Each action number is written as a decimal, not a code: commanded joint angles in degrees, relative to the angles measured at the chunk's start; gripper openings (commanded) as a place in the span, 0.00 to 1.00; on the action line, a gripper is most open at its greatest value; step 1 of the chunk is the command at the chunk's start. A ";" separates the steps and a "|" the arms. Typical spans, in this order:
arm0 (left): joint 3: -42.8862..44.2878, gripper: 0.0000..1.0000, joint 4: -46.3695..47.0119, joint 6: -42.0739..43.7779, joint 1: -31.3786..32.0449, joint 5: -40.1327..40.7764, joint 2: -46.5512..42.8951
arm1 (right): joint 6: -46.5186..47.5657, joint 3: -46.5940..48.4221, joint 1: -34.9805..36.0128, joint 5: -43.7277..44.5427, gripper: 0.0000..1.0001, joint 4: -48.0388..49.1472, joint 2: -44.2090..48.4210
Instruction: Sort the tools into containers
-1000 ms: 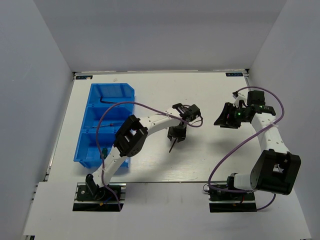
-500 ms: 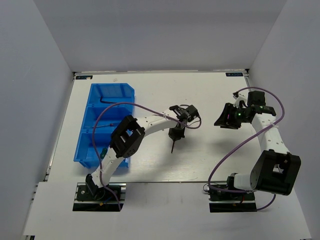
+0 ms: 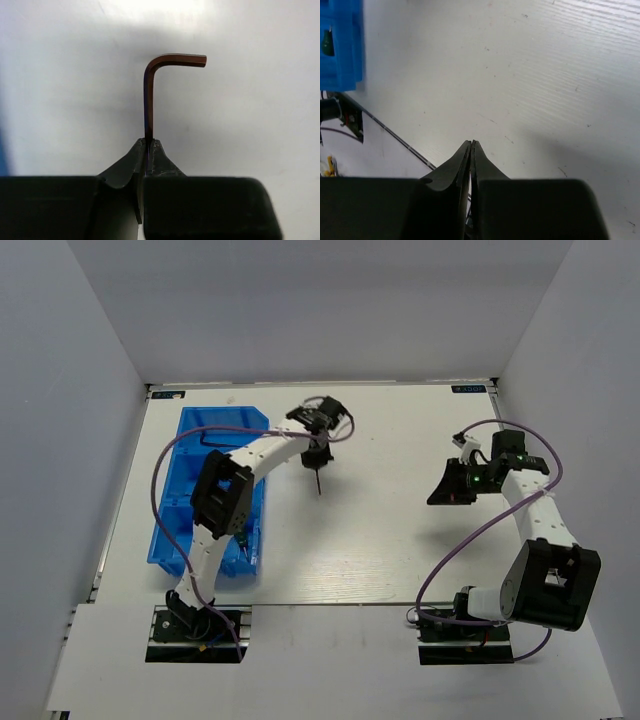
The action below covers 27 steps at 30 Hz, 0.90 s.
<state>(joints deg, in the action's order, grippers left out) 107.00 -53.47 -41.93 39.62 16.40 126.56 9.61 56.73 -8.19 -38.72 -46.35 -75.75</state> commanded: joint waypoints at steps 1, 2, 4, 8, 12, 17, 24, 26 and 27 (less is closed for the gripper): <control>5.49 0.00 3.72 -2.18 -3.39 3.02 -8.35 | 4.80 -1.09 -0.08 -4.78 0.08 -2.43 0.34; 6.20 0.00 5.12 -2.19 -5.32 2.50 -8.87 | 5.85 -1.27 -0.08 -4.96 0.08 -2.43 0.42; 8.30 0.00 5.83 -3.77 -7.26 1.97 -8.88 | 7.61 -1.97 -0.16 -5.93 0.08 -2.96 0.60; 9.45 0.00 5.84 -8.94 -11.75 3.71 -10.01 | 9.72 -2.59 -0.25 -6.98 0.08 -3.57 0.77; 3.67 0.00 6.89 -15.18 -15.43 9.15 -14.84 | 11.13 -2.41 -0.25 -8.30 0.09 -3.84 0.60; -3.54 0.00 6.98 -21.17 -18.69 15.57 -20.82 | 13.42 -2.06 -0.34 -11.11 0.09 -4.01 -0.19; -5.57 0.00 5.92 -22.75 -22.74 16.91 -21.88 | 17.37 0.84 -0.34 -14.80 0.12 -9.20 -3.79; -5.57 0.00 3.82 -22.75 -23.36 16.91 -21.19 | 17.29 1.10 -0.34 -14.72 0.15 -9.29 -3.88; -6.27 0.00 3.12 -23.54 -23.88 16.91 -21.18 | 17.20 1.02 -0.34 -14.63 0.15 -9.29 -3.10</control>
<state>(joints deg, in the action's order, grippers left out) 101.71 -47.83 -63.48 16.32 31.27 107.85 24.80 55.35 -8.25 -50.83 -53.32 -79.61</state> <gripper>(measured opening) 0.132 0.147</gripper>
